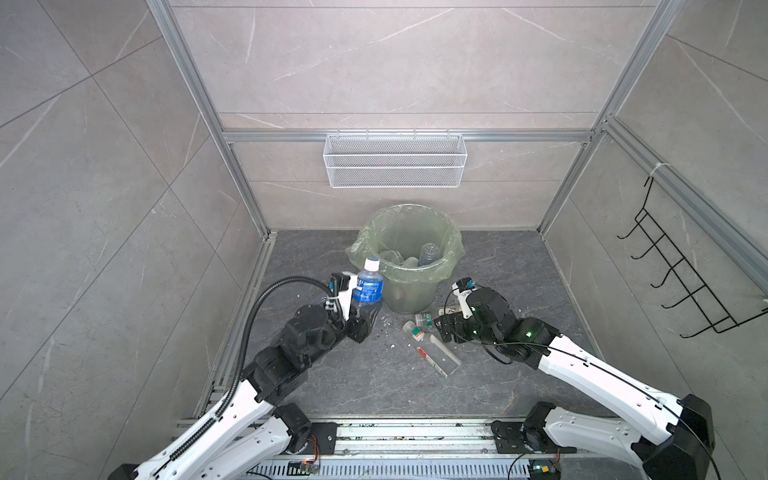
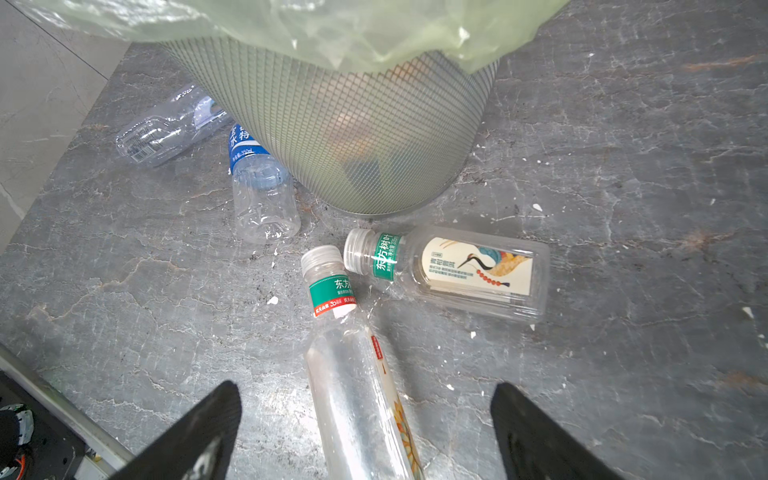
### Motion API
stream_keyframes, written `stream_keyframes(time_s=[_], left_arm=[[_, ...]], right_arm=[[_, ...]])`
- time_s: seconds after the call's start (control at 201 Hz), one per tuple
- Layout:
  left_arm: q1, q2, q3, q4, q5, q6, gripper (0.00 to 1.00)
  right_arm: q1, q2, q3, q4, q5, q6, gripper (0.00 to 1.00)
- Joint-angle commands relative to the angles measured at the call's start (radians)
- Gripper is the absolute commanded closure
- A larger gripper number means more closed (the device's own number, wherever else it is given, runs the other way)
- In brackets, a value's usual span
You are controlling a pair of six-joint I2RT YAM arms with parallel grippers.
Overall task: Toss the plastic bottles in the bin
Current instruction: 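Lift the Pocari Sweat bottle over the bin and open the left gripper, then withdraw the left arm while the right gripper lowers toward the green-and-red-labelled bottle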
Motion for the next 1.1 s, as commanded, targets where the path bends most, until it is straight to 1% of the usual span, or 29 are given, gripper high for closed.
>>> stream_keyframes(time_s=[0.0, 0.055, 0.144, 0.194, 0.214, 0.264, 0.279, 0.284, 0.299, 0.339, 0.458, 0.603, 0.712, 0.951, 1.091], left_arm=[[0.009, 0.148, 0.198, 0.113, 0.06, 0.094, 0.53], [0.027, 0.249, 0.313, 0.116, 0.103, 0.108, 0.53], [0.096, 0.463, 0.541, 0.093, 0.222, 0.096, 0.53], [0.13, 0.594, 0.693, 0.063, 0.275, 0.091, 0.49], [0.141, 0.646, 0.754, 0.046, 0.284, 0.087, 0.44], [0.164, 0.76, 0.885, -0.004, 0.289, 0.073, 0.15], [0.168, 0.787, 0.921, -0.02, 0.284, 0.069, 0.04], [0.169, 0.794, 0.93, -0.025, 0.282, 0.069, 0.02], [0.172, 0.814, 0.956, -0.035, 0.276, 0.067, 0.0], [0.179, 0.84, 0.995, -0.045, 0.262, 0.067, 0.0], [0.181, 0.799, 0.959, 0.022, 0.222, 0.08, 0.0], [0.183, 0.733, 0.909, 0.023, 0.222, 0.09, 0.0], [0.183, 0.664, 0.816, 0.039, 0.207, 0.077, 0.0], [0.188, 0.51, 0.604, 0.036, 0.117, 0.065, 0.0], [0.214, 0.432, 0.475, 0.04, 0.103, 0.016, 0.0]], right_arm=[[0.002, -0.017, 0.027, 0.005, -0.006, -0.018, 0.05], [0.002, -0.021, 0.029, 0.006, -0.006, -0.021, 0.05], [0.002, -0.027, 0.026, 0.01, -0.006, -0.021, 0.05], [0.002, -0.029, 0.023, 0.014, -0.009, -0.02, 0.05], [0.003, -0.03, 0.023, 0.016, -0.01, -0.019, 0.05], [0.002, -0.033, 0.023, 0.014, -0.01, -0.019, 0.05], [0.003, -0.035, 0.023, 0.011, -0.01, -0.018, 0.05], [0.002, -0.035, 0.023, 0.011, -0.01, -0.019, 0.05], [0.001, -0.038, 0.023, 0.009, -0.009, -0.018, 0.05], [0.002, -0.048, 0.023, 0.002, -0.006, -0.016, 0.05], [0.002, -0.087, 0.017, -0.018, 0.014, -0.011, 0.04], [0.002, -0.093, 0.017, -0.038, 0.014, -0.016, 0.03], [0.003, -0.082, 0.004, -0.044, 0.007, -0.023, 0.03], [0.002, -0.027, -0.022, -0.029, -0.04, -0.033, 0.02], [0.002, 0.005, -0.028, -0.032, -0.057, -0.041, 0.01]])
